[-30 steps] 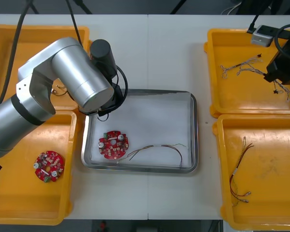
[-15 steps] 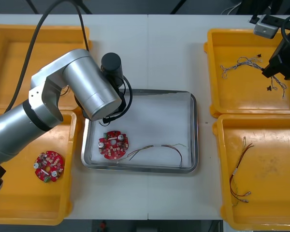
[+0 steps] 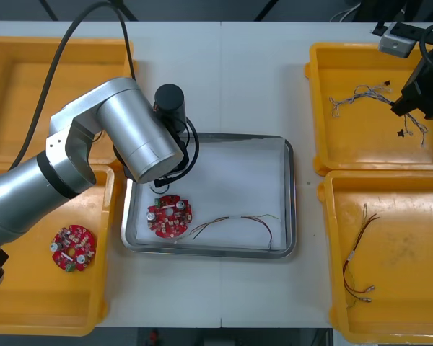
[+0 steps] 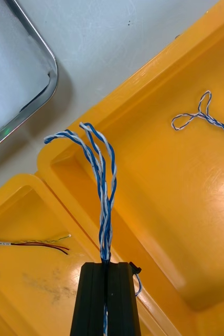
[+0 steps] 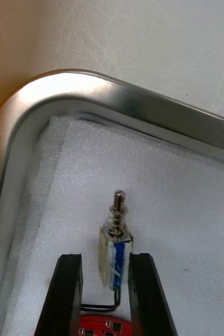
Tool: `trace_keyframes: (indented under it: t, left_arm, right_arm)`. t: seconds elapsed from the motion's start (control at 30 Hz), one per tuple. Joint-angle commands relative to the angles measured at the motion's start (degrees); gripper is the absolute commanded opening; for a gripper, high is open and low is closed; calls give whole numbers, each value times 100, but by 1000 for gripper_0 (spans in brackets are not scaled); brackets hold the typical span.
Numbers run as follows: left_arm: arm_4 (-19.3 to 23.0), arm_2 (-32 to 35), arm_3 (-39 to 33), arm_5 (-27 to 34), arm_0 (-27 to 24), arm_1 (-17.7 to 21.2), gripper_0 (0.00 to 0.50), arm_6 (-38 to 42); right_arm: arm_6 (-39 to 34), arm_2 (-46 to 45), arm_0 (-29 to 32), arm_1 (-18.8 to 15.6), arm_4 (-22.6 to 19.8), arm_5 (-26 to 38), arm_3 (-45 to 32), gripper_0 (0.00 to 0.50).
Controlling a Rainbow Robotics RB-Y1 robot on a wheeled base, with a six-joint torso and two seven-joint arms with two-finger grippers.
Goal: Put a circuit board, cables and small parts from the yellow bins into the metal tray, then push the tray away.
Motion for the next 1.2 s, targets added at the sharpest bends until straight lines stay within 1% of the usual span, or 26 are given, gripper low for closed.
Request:
trace_keyframes:
  t: [0.03, 0.2, 0.3, 0.37, 0.4, 0.43, 0.47, 0.5, 0.53, 0.57, 0.63, 0.67, 0.8, 0.83, 0.87, 0.9, 0.93, 1.07, 1.2]
  left_arm:
    - [-72, -76, -154, -38, 34, -3, 320, 346]
    - [-37, -41, -479, 103, 26, 146, 377, 408]
    - [227, 179, -822, 358, 26, 269, 396, 417]
    - [578, 486, -1139, 595, 17, 375, 405, 417]
    - [578, 486, -1139, 595, 17, 375, 405, 417]
    - [868, 715, -1367, 771, -27, 480, 417, 425]
    - [1053, 864, -1490, 859, -62, 568, 424, 434]
    - [1149, 935, -1552, 903, -80, 612, 428, 443]
    - [1369, 1075, -1640, 991, -133, 700, 437, 452]
    - [1501, 1163, -1675, 1043, -177, 761, 443, 461]
    - [1940, 1480, -1710, 1201, -335, 955, 463, 496]
    - [2046, 1567, -1710, 1245, -370, 1008, 467, 505]
    - [2705, 2104, -1481, 1412, -669, 1342, 500, 557]
    - [2872, 2227, -1341, 1421, -757, 1438, 500, 566]
    - [2872, 2227, -1341, 1421, -757, 1438, 500, 566]
    - [3092, 2394, -1103, 1421, -889, 1561, 500, 566]
    - [3215, 2490, -919, 1430, -994, 1640, 500, 566]
    - [3487, 2868, -268, 1483, -1205, 1799, 500, 505]
    - [3487, 3097, 171, 1448, -1266, 1886, 500, 434]
  right_arm:
    - [209, -183, 10, -93, -36, 41, -176, 0]
    - [253, -183, 19, -93, -36, 41, -176, 0]
    - [279, -183, 19, -93, -36, 41, -176, 0]
    - [297, -183, 19, -93, -36, 41, -176, 0]
    - [297, -183, 19, -93, -36, 41, -176, 0]
    - [297, -183, 10, -75, -36, 41, -176, 0]
    - [305, -183, 19, -75, -45, 41, -176, 0]
    - [297, -183, 10, -66, -45, 41, -176, 0]
    - [305, -165, 19, -58, -54, 41, -176, 0]
    - [305, -165, 10, -58, -63, 41, -176, 0]
    - [314, -95, 10, -58, -107, 41, -185, 0]
    - [314, -69, 10, -58, -124, 41, -194, 0]
    - [288, 239, 10, -66, -150, -140, -431, 0]
    - [279, 336, 10, -66, -159, -237, -528, 0]
    - [279, 336, 10, -66, -159, -237, -528, 0]
    - [270, 494, 10, -66, -168, -368, -660, 0]
    - [270, 608, 10, -66, -177, -456, -748, 0]
    - [305, 1039, 10, -66, -256, -825, -1055, 0]
    - [279, 1522, 10, -66, -326, -1238, -1328, 0]
